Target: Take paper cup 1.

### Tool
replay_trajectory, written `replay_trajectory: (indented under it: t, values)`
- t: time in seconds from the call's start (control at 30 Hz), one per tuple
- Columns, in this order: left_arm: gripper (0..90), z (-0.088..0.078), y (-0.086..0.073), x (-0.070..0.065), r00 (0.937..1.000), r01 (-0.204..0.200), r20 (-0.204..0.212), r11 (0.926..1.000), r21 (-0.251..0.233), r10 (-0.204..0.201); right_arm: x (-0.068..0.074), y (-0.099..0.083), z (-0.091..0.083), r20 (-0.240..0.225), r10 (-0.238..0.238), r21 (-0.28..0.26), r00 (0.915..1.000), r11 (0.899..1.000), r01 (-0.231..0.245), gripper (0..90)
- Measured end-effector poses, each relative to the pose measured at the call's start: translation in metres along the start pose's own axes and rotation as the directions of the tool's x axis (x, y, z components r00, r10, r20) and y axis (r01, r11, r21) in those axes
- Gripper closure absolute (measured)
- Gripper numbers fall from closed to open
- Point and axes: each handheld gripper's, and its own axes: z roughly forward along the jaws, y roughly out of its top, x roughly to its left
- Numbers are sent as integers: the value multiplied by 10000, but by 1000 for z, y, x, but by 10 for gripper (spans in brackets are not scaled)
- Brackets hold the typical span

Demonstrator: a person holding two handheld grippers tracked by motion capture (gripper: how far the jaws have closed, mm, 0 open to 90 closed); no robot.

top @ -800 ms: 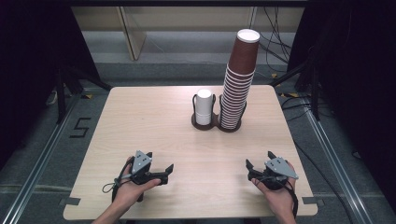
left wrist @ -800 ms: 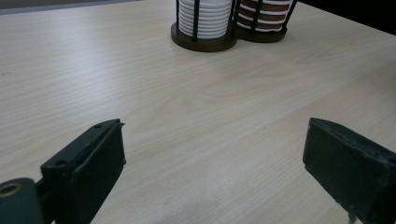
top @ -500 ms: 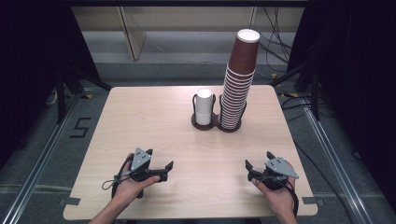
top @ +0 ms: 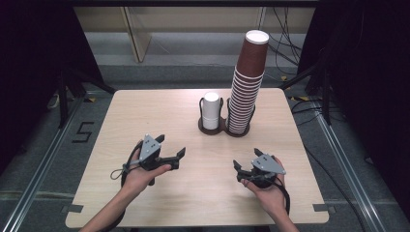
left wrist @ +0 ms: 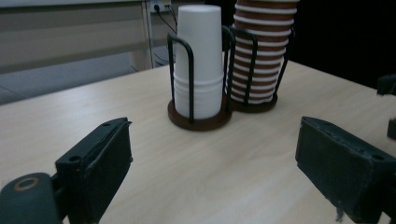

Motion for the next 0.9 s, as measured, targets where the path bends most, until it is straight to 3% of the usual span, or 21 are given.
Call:
replay_trajectory:
  t: [0.1,0.23,0.33,0.43,0.47,0.63,0.67,0.7,0.77,0.9]
  values:
    - [109,18,17,1,10000,48,38,9996,-275,-47,7,11,17,-181,-174,-309,9997,9994,169,157]
    - [109,43,39,4,9998,-200,67,9988,-441,203,11,29,38,-379,-406,-644,9985,9972,381,155]
    - [79,67,57,5,9989,-448,-179,9979,-471,440,13,42,62,-550,-409,-745,9976,9965,368,147]
    - [66,90,69,3,9981,-583,-226,9975,-394,575,15,50,86,-844,56,-632,9964,9979,-109,155]
    - [64,98,72,3,9974,-691,-245,9970,-361,683,15,52,95,-686,66,-836,9976,9964,-124,164]
    - [79,128,81,4,9965,-804,-230,9968,5,804,14,52,130,-461,527,-593,9975,9967,-554,205]
    - [88,128,81,4,9965,-804,-230,9968,5,804,14,52,130,-461,527,-593,9975,9967,-554,205]
    - [99,137,83,4,9957,-894,-220,9960,93,896,14,51,139,-438,999,-348,9940,9942,-1015,221]
    - [112,144,85,4,9960,-855,-245,9962,134,859,13,49,145,-468,977,-270,9941,9947,-990,226]
    - [122,154,85,4,9966,-783,-242,9967,194,788,15,45,156,-494,1602,-81,9858,9870,-1608,228]
